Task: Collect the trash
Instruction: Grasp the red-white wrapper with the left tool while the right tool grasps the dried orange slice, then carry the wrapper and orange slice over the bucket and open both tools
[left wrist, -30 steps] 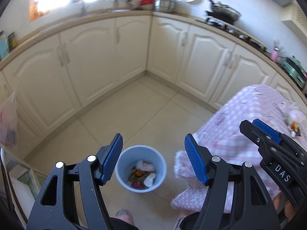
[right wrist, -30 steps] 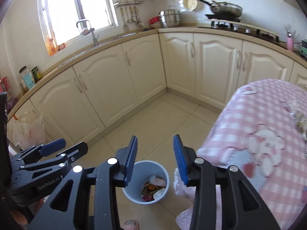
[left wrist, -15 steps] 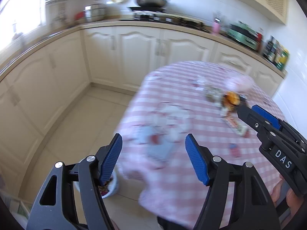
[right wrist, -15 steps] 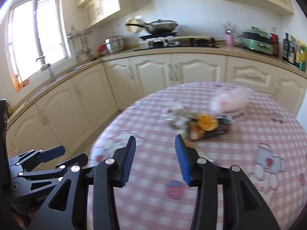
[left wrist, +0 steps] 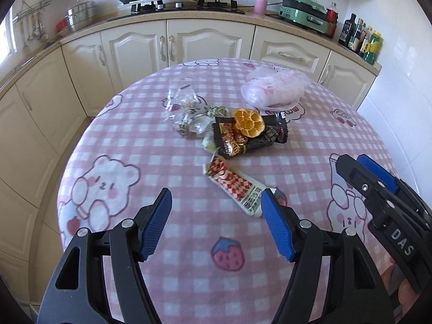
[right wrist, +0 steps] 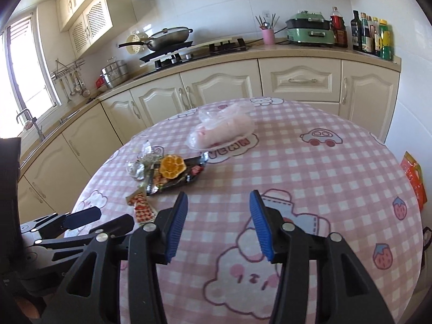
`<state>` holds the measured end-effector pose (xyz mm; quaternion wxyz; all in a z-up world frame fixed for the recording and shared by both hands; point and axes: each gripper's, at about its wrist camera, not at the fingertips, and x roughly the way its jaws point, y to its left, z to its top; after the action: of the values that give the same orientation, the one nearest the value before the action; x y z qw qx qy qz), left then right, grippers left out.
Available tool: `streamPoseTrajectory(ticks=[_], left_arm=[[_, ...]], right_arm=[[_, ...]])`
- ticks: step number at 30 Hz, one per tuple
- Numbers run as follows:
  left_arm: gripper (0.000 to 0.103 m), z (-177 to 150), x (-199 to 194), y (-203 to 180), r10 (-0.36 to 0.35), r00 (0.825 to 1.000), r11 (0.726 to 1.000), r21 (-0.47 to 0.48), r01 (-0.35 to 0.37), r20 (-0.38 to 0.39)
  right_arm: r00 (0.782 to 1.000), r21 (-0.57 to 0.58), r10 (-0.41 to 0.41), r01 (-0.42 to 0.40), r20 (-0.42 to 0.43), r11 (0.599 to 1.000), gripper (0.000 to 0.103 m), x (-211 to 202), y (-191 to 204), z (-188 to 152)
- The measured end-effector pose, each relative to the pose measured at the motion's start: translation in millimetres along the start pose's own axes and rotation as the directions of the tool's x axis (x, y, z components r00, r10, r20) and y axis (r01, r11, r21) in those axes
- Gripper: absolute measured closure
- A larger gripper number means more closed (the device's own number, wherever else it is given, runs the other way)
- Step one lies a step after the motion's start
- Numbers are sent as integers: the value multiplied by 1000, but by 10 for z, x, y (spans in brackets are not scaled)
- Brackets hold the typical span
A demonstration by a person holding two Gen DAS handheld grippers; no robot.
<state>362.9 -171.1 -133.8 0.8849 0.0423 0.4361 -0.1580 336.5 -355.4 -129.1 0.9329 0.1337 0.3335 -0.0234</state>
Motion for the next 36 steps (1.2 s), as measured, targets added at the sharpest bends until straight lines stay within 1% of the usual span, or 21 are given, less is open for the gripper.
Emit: streamPoseTrajectory(ticks=[1,2,3,4,6,7,9,11,13,16,18,21,24,29,32,33,34,36], left_arm=[[38,17,59,-23,4,1000,1000,0,-4,-12],[42,42,97,-37,5,1000,1000,-4,-5,-21],[51,54,136,-48,4,1000,1000,-6,-5,-31],[54,63,166,-55,4,999,1000,-5,-4,-37],[69,86,237,-60,-1,999,1000,-9,0,-54],[72,97,256,-63,-9,999,1000,-10,9,-53],[93,103,257,-50,-28,999,999,-16,28,-46],[98,117,242,17,-64,997,997,-47,62,-41],[99,116,197,100,-77,997,995,-64,75,-23],[99,128,90,254,-71,997,994,-87,72,15],[99,160,15,377,-35,998,994,-103,40,46],[99,229,-31,542,9,997,992,-125,0,72],[99,281,-50,688,47,995,989,-142,-35,86],[99,293,-45,872,59,994,988,-150,-45,91],[99,280,-44,937,52,995,988,-149,-38,90],[99,275,-47,956,48,995,988,-149,-34,91],[99,268,-53,973,46,995,988,-149,-32,92],[99,254,-69,1012,40,995,988,-153,-25,95]], right_arm=[[1000,2,1,-1,-3,1000,55,3,-8,1],[1000,4,2,-2,-8,1000,55,28,-31,10],[1000,3,2,-2,-11,1000,55,43,-41,16],[1000,-1,4,-4,-17,1000,55,69,-48,25],[1000,-8,6,-6,-23,1000,56,100,-31,52],[1000,-16,6,-6,-25,1000,56,114,-14,66],[1000,-30,8,-9,-27,1000,56,144,19,100],[1000,-44,11,-13,-29,999,56,168,68,138],[999,-60,16,-18,-29,998,56,195,123,181],[999,-90,32,-35,-40,995,55,276,246,254],[998,-111,39,-44,-48,993,54,350,346,302],[996,-141,57,-67,-74,988,53,493,490,374],[993,-171,66,-83,-103,982,53,667,620,443],[987,-199,31,-63,-159,978,52,1024,750,495],[980,-203,19,-60,-199,977,53,1168,763,473],[980,-208,10,-53,-199,977,54,1183,760,458],[980,-220,3,-47,-197,974,66,1189,768,446],[980,-227,1,-47,-199,973,66,1186,777,436]])
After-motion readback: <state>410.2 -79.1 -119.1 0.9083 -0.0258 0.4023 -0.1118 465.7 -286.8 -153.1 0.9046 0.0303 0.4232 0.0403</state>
